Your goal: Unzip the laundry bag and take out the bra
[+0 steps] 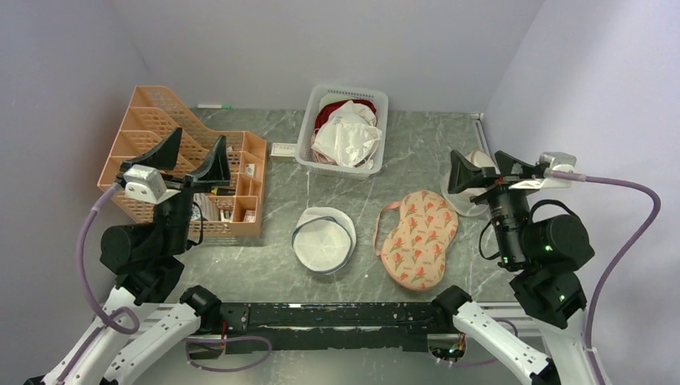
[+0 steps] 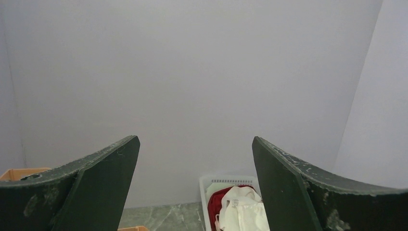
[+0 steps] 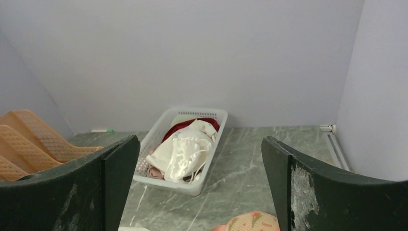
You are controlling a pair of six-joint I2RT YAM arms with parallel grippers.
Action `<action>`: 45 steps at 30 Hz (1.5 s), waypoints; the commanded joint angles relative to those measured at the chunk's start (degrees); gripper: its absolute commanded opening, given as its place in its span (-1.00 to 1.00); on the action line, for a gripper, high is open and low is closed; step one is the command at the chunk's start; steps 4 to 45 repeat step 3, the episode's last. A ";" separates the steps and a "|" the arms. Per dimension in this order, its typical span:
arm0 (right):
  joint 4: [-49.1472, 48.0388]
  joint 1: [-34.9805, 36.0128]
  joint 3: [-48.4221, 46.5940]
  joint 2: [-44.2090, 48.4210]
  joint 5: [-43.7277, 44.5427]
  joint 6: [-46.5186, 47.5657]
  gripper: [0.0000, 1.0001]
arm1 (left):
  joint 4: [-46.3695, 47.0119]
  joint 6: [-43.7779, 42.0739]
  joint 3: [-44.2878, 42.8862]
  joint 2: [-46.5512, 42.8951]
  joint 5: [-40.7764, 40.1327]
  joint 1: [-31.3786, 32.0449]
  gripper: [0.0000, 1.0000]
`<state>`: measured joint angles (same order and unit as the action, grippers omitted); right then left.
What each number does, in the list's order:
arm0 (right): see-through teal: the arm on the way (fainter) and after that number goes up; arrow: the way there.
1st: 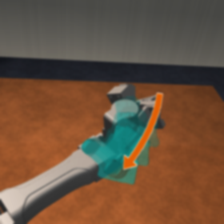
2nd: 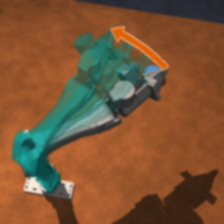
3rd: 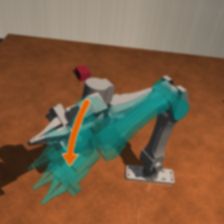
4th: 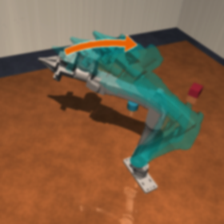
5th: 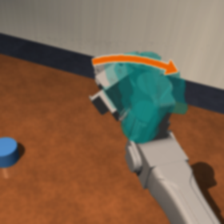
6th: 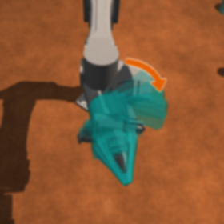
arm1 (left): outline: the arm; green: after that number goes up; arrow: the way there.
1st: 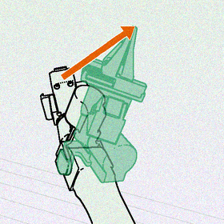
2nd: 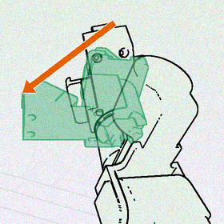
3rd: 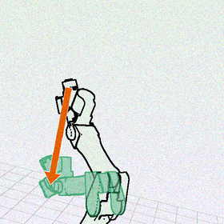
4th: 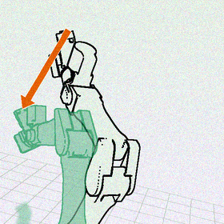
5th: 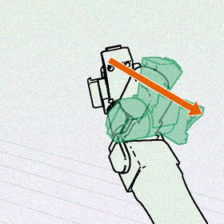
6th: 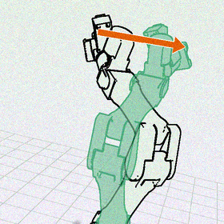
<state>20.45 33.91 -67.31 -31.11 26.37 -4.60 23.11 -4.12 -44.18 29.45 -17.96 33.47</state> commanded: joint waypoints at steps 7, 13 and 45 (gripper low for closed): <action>-3.06 -0.16 1.83 3.54 1.26 -1.17 1.00 | 1.56 -0.48 0.46 0.71 -1.18 -0.51 0.98; -3.06 -0.16 1.83 3.54 1.26 -1.17 1.00 | 1.56 -0.48 0.46 0.71 -1.18 -0.51 0.98; -3.06 -0.16 1.83 3.54 1.26 -1.17 1.00 | 1.56 -0.48 0.46 0.71 -1.18 -0.51 0.98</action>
